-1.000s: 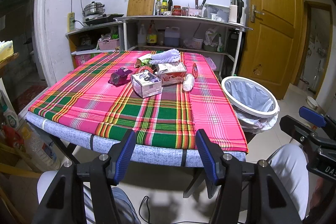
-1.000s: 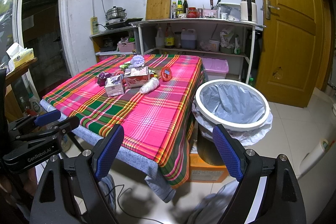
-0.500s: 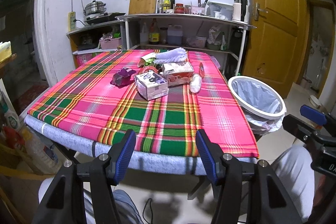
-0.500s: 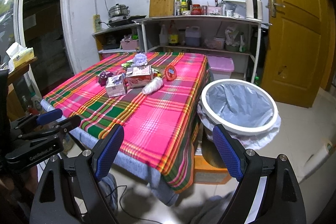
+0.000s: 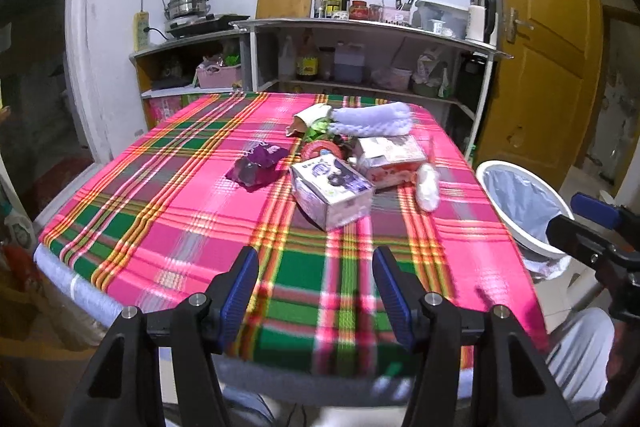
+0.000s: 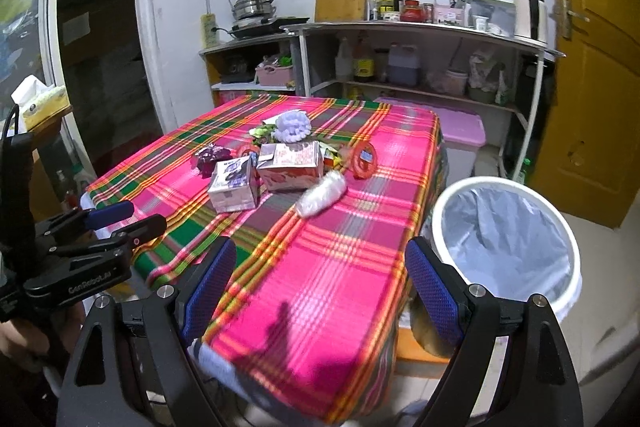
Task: Collect trash
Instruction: 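Reach the right gripper toward the clear plastic bag and grasp it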
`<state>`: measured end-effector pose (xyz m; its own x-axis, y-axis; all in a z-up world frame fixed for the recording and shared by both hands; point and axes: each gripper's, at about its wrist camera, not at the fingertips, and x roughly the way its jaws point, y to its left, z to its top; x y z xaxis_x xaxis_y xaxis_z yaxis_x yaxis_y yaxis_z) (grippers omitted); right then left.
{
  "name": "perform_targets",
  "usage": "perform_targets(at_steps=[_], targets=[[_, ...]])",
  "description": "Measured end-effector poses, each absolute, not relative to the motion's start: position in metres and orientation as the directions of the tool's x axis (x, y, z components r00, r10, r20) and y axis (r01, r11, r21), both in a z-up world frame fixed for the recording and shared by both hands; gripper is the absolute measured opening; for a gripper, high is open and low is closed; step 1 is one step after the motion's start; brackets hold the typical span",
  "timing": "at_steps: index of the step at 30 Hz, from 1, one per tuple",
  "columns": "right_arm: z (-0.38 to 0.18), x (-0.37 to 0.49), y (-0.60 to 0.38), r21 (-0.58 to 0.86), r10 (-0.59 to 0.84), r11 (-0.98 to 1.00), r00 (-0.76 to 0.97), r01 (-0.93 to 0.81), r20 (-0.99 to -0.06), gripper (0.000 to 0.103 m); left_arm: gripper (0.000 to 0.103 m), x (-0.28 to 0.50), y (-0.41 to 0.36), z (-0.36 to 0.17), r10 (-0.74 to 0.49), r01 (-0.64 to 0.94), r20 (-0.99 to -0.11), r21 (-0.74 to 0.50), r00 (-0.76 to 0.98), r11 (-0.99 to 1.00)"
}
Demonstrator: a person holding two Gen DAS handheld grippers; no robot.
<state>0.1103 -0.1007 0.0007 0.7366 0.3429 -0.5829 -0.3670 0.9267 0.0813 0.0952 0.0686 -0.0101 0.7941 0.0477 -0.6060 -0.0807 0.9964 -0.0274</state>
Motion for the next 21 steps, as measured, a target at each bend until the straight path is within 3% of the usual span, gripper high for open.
perform_targets(at_steps=[8,11,21], targets=[[-0.009,0.16,-0.084,0.108,0.34,0.928,0.69,-0.357,-0.639,0.087,0.059,0.141,0.09,-0.012,-0.011,-0.076,-0.621,-0.113,0.784,0.991],[-0.016,0.179,-0.079,0.125,0.335,0.932,0.675,-0.341,-0.657,0.086,0.063,0.155,0.096,-0.01,-0.025,-0.076,-0.619,-0.136,0.785,0.988],[-0.048,0.244,-0.061,0.196,0.332,0.937,0.565,-0.289,-0.755,0.064,0.065,0.187,0.106,-0.015,-0.08,-0.077,-0.638,-0.214,0.766,0.974]])
